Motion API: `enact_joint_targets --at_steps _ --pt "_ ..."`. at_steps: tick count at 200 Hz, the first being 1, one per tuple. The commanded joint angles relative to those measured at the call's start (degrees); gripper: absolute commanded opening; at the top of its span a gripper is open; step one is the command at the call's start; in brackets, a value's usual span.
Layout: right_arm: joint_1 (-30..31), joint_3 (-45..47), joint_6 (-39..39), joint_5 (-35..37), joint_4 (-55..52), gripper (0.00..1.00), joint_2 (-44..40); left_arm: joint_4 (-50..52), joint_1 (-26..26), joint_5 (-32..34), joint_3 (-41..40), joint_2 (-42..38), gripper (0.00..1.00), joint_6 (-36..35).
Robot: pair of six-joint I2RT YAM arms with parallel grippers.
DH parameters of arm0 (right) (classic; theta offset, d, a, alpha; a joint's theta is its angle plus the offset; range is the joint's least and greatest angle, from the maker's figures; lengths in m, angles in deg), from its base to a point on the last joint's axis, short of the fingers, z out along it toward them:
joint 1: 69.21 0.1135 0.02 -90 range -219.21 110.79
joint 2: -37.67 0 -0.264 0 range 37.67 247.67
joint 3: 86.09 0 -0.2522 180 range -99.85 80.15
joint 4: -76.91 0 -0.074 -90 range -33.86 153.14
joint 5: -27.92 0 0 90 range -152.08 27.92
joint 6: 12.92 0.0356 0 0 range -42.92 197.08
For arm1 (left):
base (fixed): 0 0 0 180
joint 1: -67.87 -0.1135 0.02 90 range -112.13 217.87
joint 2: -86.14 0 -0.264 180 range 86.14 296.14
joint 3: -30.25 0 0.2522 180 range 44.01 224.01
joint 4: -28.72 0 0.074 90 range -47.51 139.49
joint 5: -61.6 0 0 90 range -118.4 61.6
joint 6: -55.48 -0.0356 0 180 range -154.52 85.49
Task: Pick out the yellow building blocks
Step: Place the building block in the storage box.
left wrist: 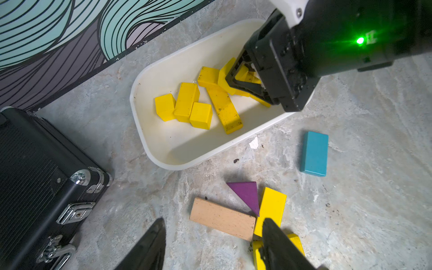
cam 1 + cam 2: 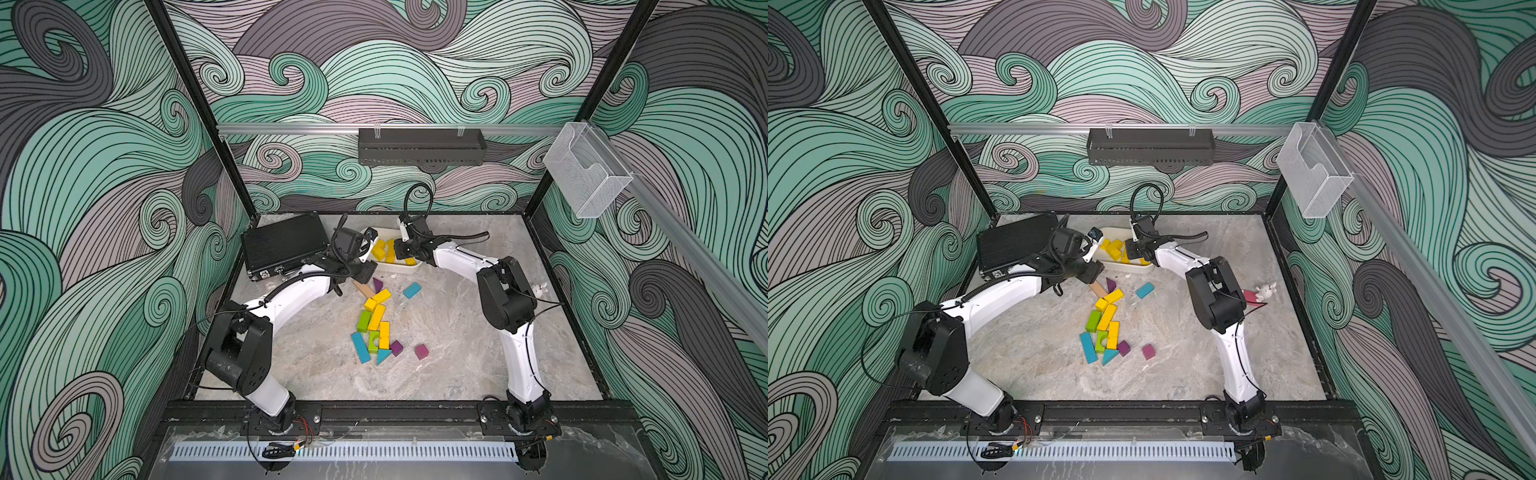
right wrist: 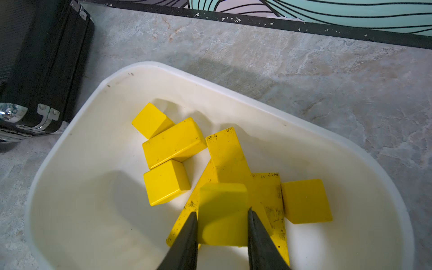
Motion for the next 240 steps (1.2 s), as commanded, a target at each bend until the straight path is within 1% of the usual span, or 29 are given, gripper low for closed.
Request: enact_joint_targets --at_steps 1,30,46,84,123,156,179,204,222,226,240 --pt "-0.26 -0.12 -0.48 -0.72 -0.34 0.36 -0.07 -0.65 -1.59 -1.67 1.2 1.29 0.65 3.0" --pt "-0.39 -0.21 -0.2 -1.52 -0.86 0.48 0.05 -0.36 -2.18 -1.48 1.26 1.37 0.65 2.88" --pt "-0.43 -0.04 -0.09 -1.88 -1.19 0.51 -0.36 -0.19 -2.24 -1.43 1.42 1.49 0.65 2.89" --pt "-0.51 -0.19 -0.15 -1.79 -1.51 0.51 -1.42 0.63 -2.42 -1.55 2.0 1.46 0.65 2.83" --pt "-0.48 -0.29 -0.4 -2.7 -1.65 0.51 -2.62 -1.54 -2.41 -1.81 0.51 0.7 0.65 2.68" --pt "-0.44 -3.44 -1.18 -2.75 -5.33 0.51 -2.68 -2.11 -2.75 -2.71 0.5 0.11 0.65 2.72" --pt "-0.26 -5.93 -1.1 -4.42 -8.36 0.51 -4.89 -1.62 -2.76 -3.89 0.7 -3.38 0.65 2.17" --pt "0.43 -6.99 0.64 -6.42 -12.25 0.51 -8.66 5.0 -2.76 -4.4 2.68 -6.54 0.65 2.68" --pt "1.27 -4.97 2.03 -8.26 -14.06 0.51 -12.41 8.32 -2.68 -6.59 2.28 -9.08 0.65 2.76" --pt "1.58 -4.29 2.21 -8.34 -14.2 0.51 -13.31 8.82 -2.6 -7.5 1.99 -11.23 0.65 2.8" --pt "2.83 -1.04 2.46 -7.61 -14.4 0.51 -16.61 10.35 -2.63 -10.25 -0.01 -14.61 0.65 3.56"
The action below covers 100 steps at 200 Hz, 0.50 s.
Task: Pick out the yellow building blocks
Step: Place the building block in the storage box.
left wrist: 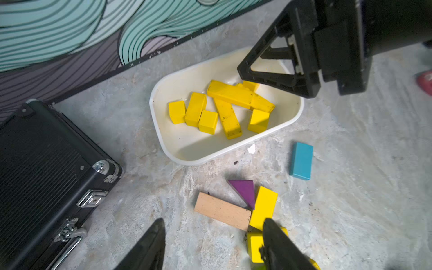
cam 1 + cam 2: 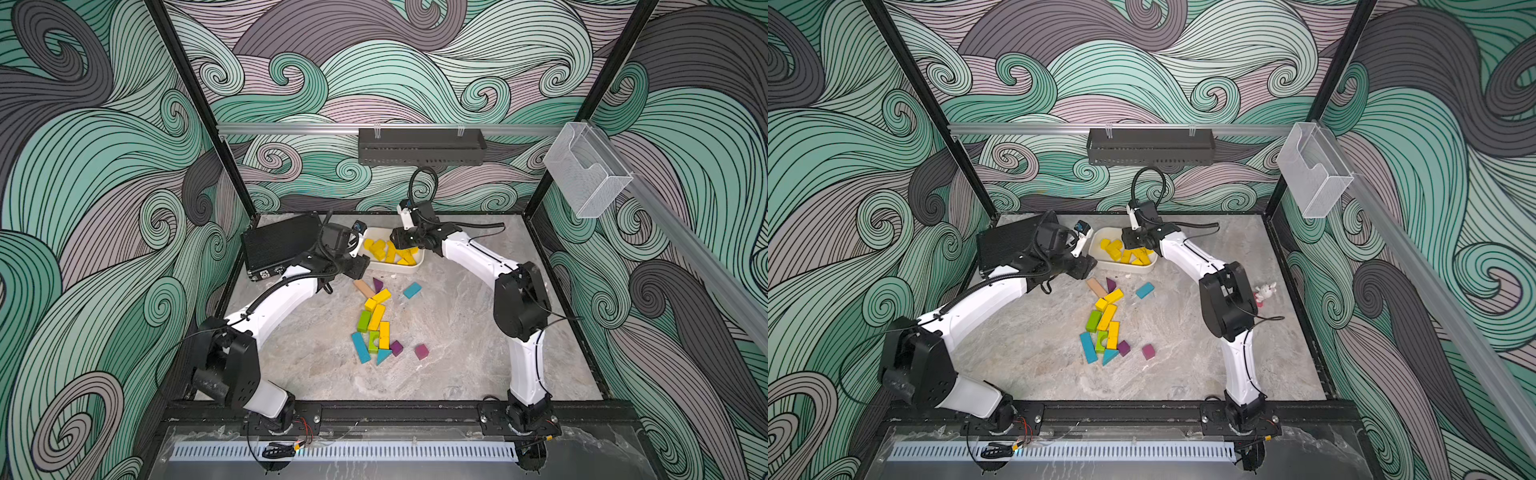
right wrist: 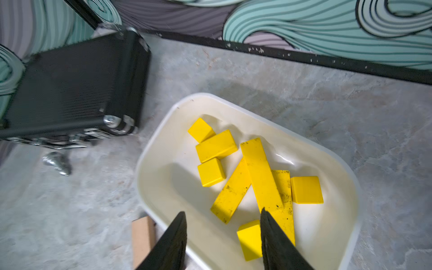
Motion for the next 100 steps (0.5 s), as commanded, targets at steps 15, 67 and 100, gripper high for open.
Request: enact_joint_targets --at_steps 15,67,100 --pt "3.73 7.87 1.81 -0.5 -1.77 0.51 -9.99 6.08 -0.01 -6.99 -3.44 -9.94 0.65 3.65" --pt "10.05 19.1 2.85 1.1 -1.56 0.51 -18.38 6.94 1.26 -9.7 -15.05 -22.6 0.66 8.41" --pt "14.22 25.41 3.12 2.32 0.56 0.5 -21.67 8.72 1.37 -9.36 -20.7 -27.8 0.66 9.17"
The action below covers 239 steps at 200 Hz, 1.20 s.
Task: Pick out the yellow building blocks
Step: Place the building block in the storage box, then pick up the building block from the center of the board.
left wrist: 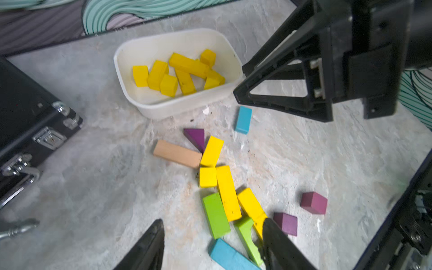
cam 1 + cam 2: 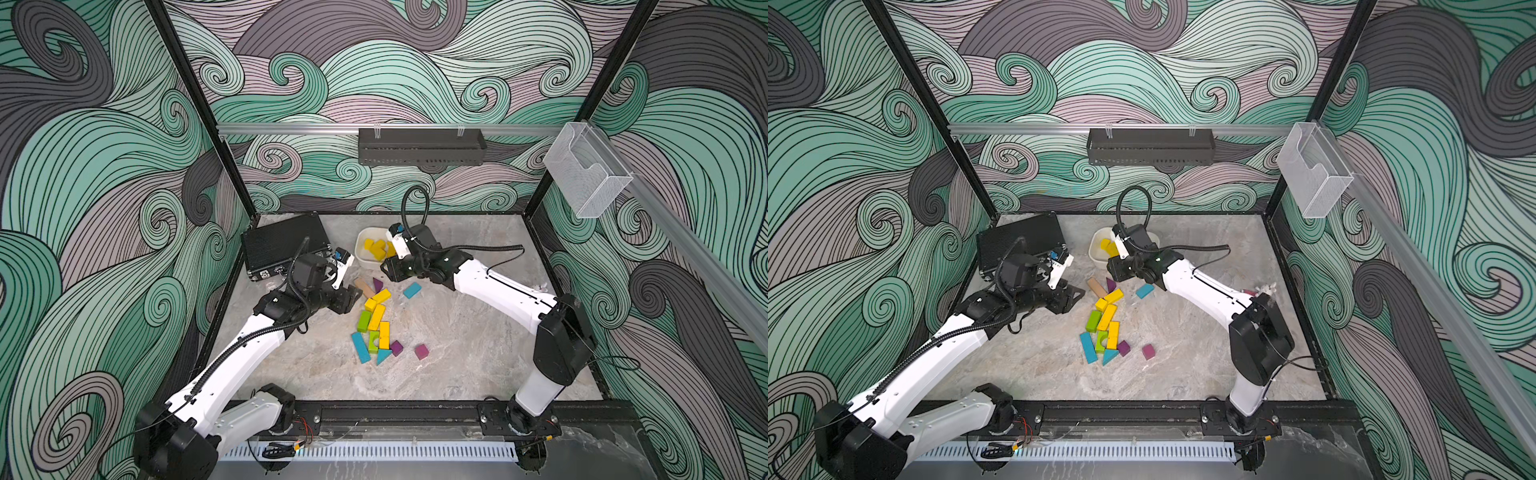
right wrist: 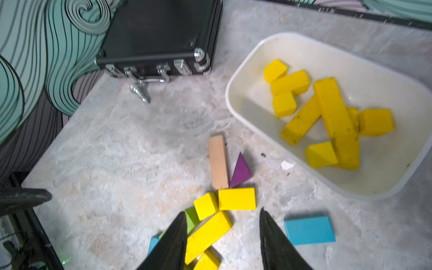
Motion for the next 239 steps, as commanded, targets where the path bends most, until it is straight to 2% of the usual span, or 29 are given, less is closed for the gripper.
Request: enact_joint_targets --at_steps 1,17,51,104,171,239 --pt "2.15 3.14 0.81 1.97 1.36 0.5 -3.14 2.5 0.25 -1.02 -2.34 -3.4 0.66 2.03" --pt "3.4 6.39 0.3 1.17 4.18 0.46 -3.33 2.37 0.23 -0.83 -4.99 -4.85 0.66 2.96" --pt "5.06 12.3 -1.05 0.25 11.38 0.45 -1.89 1.78 0.27 -1.68 -8.93 -5.31 0.67 4.04" --pt "5.14 13.21 -0.37 -0.63 18.69 0.47 4.95 0.71 0.25 -4.17 -8.72 -1.92 0.67 4.37" --pt "5.79 8.05 -4.03 -1.2 17.02 0.49 11.67 3.17 0.24 -4.99 -5.77 3.09 0.67 4.15" --pt "6.71 4.76 -5.92 -1.78 14.22 0.46 15.79 2.91 -0.03 -4.88 -5.75 3.22 0.67 4.06"
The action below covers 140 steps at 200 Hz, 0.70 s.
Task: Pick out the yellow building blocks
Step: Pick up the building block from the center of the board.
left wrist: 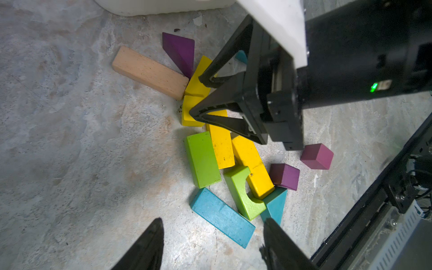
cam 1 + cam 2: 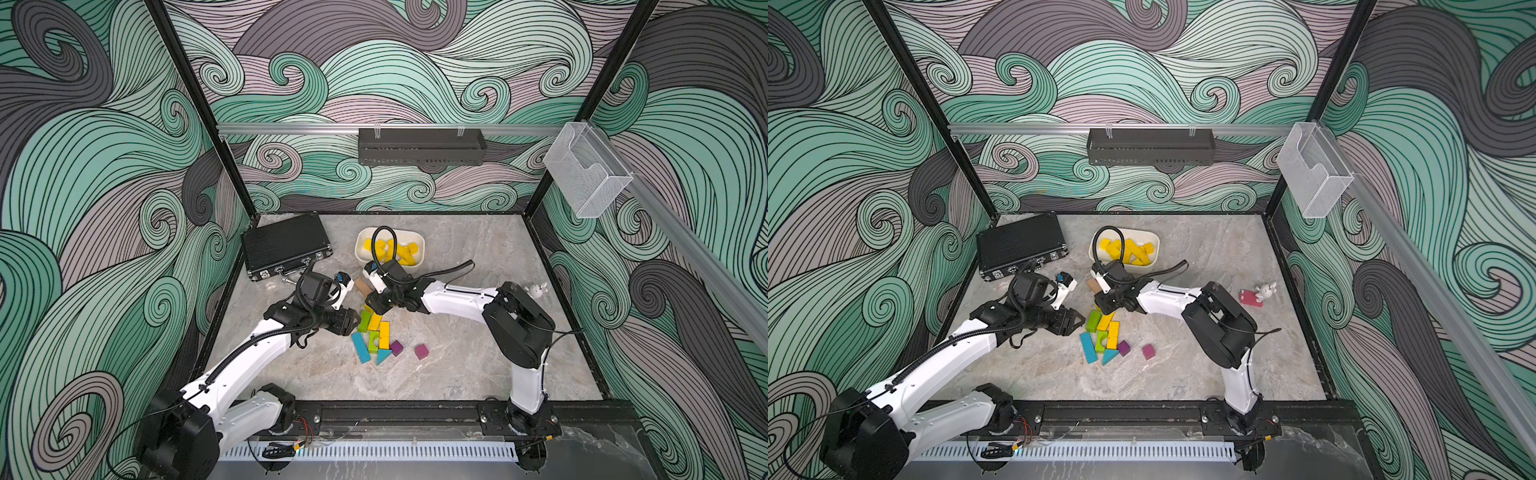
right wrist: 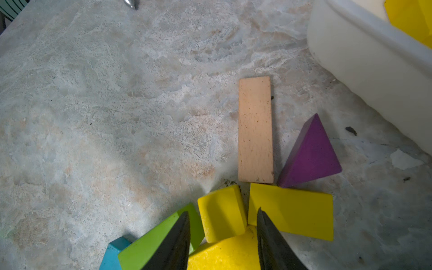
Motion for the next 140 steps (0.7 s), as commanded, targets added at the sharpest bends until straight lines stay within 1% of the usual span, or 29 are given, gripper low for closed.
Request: enact_joint_targets --at_steps 1,38,69,102,118,140 --pt "0.6 -1.18 -1.17 -0.95 -1.29 0.46 1.38 0.98 -0.05 -0.85 1.73 -0.01 0.67 0.2" --pt "1.28 -2.92 -1.25 -1.43 -3.0 0.45 3.47 0.83 -0.14 -0.78 1.68 0.04 0.67 0.2" --pt "1.56 -3.53 -1.26 -1.01 -3.85 0.4 4.44 0.8 -0.23 -1.02 1.7 0.35 0.67 0.25" --pt "1.58 -3.6 -1.57 0.41 -4.49 0.38 4.73 0.63 -0.31 -1.19 1.74 0.36 0.67 0.24" --pt "1.64 -4.01 -1.85 1.1 -5.27 0.39 4.97 0.63 -0.4 -1.24 1.76 0.36 0.67 0.27" --pt "1.73 -5.2 -2.46 1.71 -6.89 0.44 5.85 0.54 -0.42 -1.55 1.84 0.41 0.67 0.29"
